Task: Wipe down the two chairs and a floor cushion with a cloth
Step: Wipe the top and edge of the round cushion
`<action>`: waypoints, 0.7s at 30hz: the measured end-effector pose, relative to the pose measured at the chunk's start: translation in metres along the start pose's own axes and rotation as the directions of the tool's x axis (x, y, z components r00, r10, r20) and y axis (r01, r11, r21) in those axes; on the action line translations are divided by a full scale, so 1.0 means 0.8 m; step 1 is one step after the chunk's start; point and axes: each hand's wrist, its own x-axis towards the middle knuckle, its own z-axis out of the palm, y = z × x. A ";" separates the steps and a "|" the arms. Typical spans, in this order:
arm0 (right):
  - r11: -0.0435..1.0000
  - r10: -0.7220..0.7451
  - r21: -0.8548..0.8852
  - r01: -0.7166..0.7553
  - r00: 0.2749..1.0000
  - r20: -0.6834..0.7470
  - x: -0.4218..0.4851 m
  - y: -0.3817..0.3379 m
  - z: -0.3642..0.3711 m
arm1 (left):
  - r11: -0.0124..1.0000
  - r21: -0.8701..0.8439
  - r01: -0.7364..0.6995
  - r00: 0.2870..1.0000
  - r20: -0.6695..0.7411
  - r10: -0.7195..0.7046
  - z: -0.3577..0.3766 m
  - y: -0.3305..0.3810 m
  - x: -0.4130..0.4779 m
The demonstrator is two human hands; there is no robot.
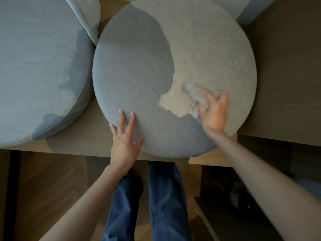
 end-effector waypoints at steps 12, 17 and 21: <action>0.977 0.023 0.212 -0.031 0.999 0.044 -0.129 -0.112 0.042 | 0.993 0.103 -0.059 0.995 0.080 0.051 0.009 -0.006 -0.022; 0.956 -0.203 0.244 0.165 0.969 0.139 -0.109 -0.058 0.017 | 0.987 0.119 -0.105 0.991 0.100 0.093 0.006 -0.014 -0.021; 0.993 0.119 0.015 -0.119 0.993 -0.007 -0.053 0.049 -0.031 | 0.988 0.122 -0.099 0.991 0.105 0.086 0.005 -0.015 -0.021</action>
